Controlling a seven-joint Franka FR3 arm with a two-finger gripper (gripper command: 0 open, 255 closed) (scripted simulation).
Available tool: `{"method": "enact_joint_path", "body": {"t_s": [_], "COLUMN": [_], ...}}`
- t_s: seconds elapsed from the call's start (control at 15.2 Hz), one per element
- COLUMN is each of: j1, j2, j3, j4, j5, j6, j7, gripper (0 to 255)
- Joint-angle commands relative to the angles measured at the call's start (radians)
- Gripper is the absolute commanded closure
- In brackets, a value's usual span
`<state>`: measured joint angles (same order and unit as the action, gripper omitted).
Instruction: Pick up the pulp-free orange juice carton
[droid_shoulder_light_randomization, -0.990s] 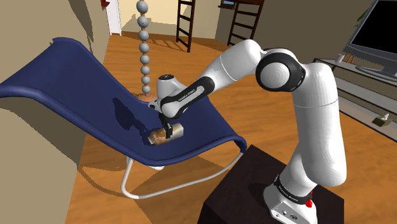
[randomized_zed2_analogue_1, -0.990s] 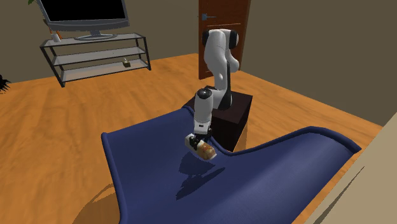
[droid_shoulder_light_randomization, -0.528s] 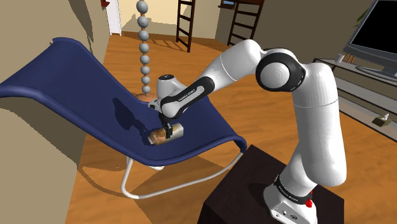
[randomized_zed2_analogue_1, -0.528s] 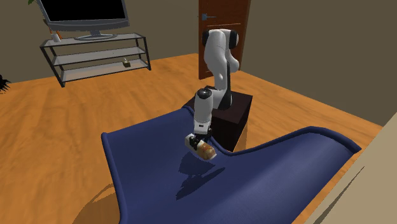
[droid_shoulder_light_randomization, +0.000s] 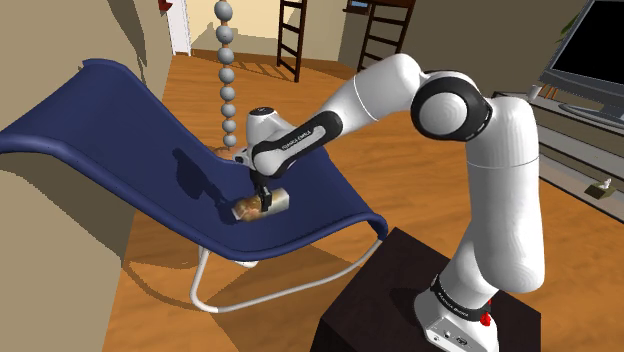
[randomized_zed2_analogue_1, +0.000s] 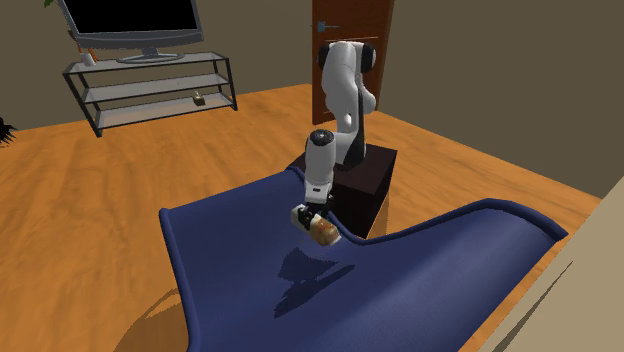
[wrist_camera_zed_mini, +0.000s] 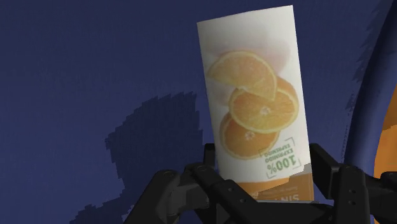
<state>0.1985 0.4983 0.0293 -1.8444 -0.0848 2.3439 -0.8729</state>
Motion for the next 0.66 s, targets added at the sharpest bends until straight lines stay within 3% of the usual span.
{"method": "enact_joint_path", "body": {"t_s": [0.0,0.59], "j1": [-0.001,-0.002], "j2": [-0.019,-0.076], "j3": [0.001,0.004], "j4": [0.002,0.020], "j5": [0.002,0.007], "j6": [-0.020,-0.095], "j7": [-0.002,-0.009], "gripper": [255,255]}}
